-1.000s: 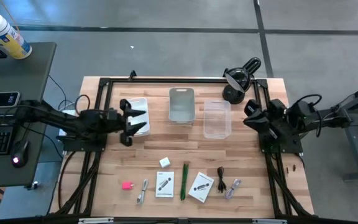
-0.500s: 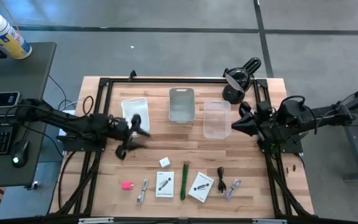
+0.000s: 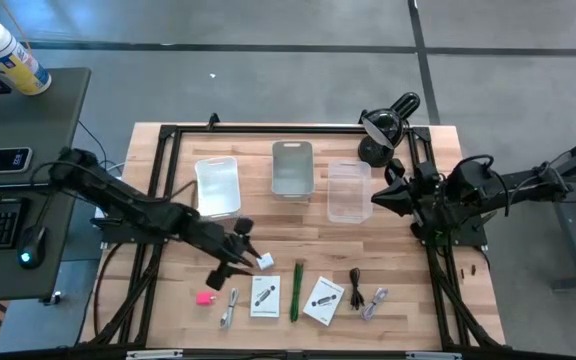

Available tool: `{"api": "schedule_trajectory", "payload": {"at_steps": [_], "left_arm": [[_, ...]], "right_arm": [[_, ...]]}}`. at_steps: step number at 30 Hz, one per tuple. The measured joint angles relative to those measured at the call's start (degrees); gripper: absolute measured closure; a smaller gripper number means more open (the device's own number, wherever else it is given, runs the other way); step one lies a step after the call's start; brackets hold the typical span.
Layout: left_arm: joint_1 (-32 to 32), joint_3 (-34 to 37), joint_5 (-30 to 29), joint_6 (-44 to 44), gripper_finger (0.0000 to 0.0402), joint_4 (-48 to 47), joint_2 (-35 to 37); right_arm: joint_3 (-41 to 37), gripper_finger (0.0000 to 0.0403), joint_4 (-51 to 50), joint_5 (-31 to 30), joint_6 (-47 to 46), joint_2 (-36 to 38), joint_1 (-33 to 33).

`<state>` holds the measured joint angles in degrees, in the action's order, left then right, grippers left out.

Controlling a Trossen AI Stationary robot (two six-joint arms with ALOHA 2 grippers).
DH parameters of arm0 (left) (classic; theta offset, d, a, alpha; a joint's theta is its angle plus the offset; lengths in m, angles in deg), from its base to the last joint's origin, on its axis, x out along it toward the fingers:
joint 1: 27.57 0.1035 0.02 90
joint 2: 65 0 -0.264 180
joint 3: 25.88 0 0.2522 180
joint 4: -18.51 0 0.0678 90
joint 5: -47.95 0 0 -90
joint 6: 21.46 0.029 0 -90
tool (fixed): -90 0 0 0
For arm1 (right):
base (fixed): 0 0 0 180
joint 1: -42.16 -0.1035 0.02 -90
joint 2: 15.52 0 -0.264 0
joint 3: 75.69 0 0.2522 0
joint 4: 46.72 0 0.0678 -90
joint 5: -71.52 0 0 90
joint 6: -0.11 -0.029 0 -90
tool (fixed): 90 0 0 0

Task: Pick and place items into bin
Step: Put the white USB cable into the white bin

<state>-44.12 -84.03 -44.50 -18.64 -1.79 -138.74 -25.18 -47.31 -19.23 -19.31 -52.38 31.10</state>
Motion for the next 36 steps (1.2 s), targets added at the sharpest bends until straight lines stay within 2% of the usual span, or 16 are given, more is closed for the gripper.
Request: {"api": "schedule_trajectory", "payload": {"at_steps": [5,9,13,20,25,31,36], "left_arm": [[0.04,-5.87,-4.28,-0.21,0.0192,-12.33,-8.01],[0.04,-8.73,-4.28,-3.07,0.0192,-13.87,-13.48],[0.04,-11.82,-5.11,-7.04,0.0192,-13.95,-17.53],[0.09,-16.11,-10.08,-15.00,0.0192,-18.04,-18.90],[0.85,-16.49,-9.55,-22.89,0.0192,-19.48,-19.70],[0.63,-16.47,-7.19,-27.50,0.0192,-20.41,-22.97],[0.80,-16.45,-9.57,-28.76,0.0192,-20.72,-23.75]], "right_arm": [[0.00,0.0391,-0.29,-2.43,0.20,-0.03,-2.96],[0.00,0.0385,-0.39,-2.74,-1.29,-0.55,-5.72],[0.00,0.0357,0.42,-3.01,-2.51,-2.05,-9.31],[0.00,0.0270,2.26,-6.86,1.12,-6.00,-14.41],[0.00,0.0223,1.99,-8.74,5.73,-6.43,-16.00],[0.00,0.0211,-1.34,-9.39,7.93,-6.27,-17.33],[0.00,0.0217,-3.78,-10.94,7.89,-6.27,-18.02]]}}
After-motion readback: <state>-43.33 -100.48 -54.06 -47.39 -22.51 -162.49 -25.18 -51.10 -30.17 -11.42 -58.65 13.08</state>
